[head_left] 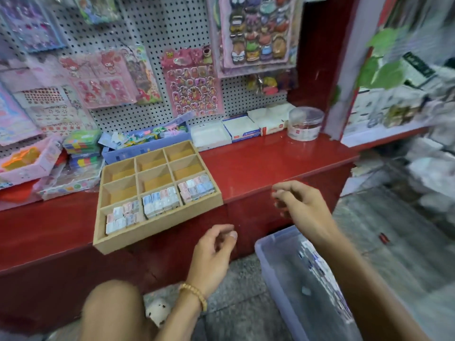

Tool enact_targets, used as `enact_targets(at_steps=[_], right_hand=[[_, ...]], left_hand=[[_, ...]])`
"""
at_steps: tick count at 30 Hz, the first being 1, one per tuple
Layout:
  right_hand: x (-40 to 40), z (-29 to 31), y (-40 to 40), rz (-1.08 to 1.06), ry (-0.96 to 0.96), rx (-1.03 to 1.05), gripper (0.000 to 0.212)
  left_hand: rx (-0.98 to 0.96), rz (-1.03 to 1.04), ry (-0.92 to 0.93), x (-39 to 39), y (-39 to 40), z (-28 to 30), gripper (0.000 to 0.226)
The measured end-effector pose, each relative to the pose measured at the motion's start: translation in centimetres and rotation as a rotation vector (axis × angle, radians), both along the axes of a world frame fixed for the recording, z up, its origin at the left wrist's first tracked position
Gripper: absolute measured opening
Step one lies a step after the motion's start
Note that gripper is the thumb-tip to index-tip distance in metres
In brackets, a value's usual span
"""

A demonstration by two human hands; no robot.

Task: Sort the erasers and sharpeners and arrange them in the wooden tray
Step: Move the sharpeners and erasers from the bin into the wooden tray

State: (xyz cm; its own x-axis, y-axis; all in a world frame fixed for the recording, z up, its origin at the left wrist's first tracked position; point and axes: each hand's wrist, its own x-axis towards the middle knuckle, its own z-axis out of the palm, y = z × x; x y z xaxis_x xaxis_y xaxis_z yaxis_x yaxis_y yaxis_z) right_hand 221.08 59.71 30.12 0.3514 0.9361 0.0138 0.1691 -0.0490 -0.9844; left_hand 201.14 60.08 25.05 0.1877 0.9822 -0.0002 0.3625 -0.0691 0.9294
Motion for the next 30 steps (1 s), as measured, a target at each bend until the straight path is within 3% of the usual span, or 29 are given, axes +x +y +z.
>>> enact_targets(at_steps=[8,15,22,26,30], right_hand=[[6.9,-6.9,-7.2,-0.179,-0.057,-0.1,0.017],[9.8,-15.5,-9.9,-0.259,-0.178,-0.354,0.014],[10.2,-27.9,-7.4,-0.134,-0.249,-0.662,0.024],[10.3,-34.7,-5.0,0.004,-0.298,-0.742,0.025],[11.0,-40.5,-2.1,0.074,-0.379,-0.834,0.045]], left_hand=[[-0.014,-0.169,0.151,8.9,-0.3,-6.2,0.016],[0.001,-0.37,0.336,14.9,2.2,-15.0,0.026],[0.195,-0.618,0.653,15.8,5.8,-23.6,0.058],[0.426,-0.607,0.767,15.5,6.9,-26.3,0.048],[0.465,-0.575,0.79,15.4,7.0,-27.3,0.04]])
